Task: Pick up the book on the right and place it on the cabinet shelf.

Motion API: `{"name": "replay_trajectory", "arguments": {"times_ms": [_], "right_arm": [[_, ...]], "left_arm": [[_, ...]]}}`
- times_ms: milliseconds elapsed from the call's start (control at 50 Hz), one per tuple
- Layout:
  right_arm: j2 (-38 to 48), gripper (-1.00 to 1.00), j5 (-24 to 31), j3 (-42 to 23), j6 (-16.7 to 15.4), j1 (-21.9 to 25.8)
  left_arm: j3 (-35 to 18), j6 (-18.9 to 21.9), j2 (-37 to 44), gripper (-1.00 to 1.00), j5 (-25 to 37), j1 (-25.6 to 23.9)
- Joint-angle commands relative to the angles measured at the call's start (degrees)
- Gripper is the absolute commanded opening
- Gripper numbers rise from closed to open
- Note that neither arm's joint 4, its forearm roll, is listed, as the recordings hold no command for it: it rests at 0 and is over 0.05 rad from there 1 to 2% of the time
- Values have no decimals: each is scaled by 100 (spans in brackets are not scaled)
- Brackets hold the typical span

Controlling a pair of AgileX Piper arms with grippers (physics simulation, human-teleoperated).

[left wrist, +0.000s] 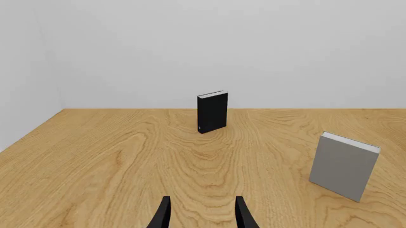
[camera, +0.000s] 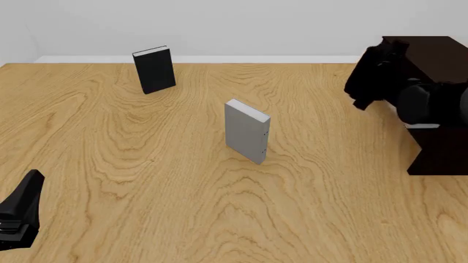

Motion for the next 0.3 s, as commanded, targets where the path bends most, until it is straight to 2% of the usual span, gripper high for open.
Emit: {"name": "replay_trajectory", "arguments": {"times_ms": [20,300], "right_arm": [[-396,100,344,104,282,105],[-665,100,454,292,341,180]], "left_arm": [[0,0,0,100,0,0],[0,0,0,100,0,0]]}}
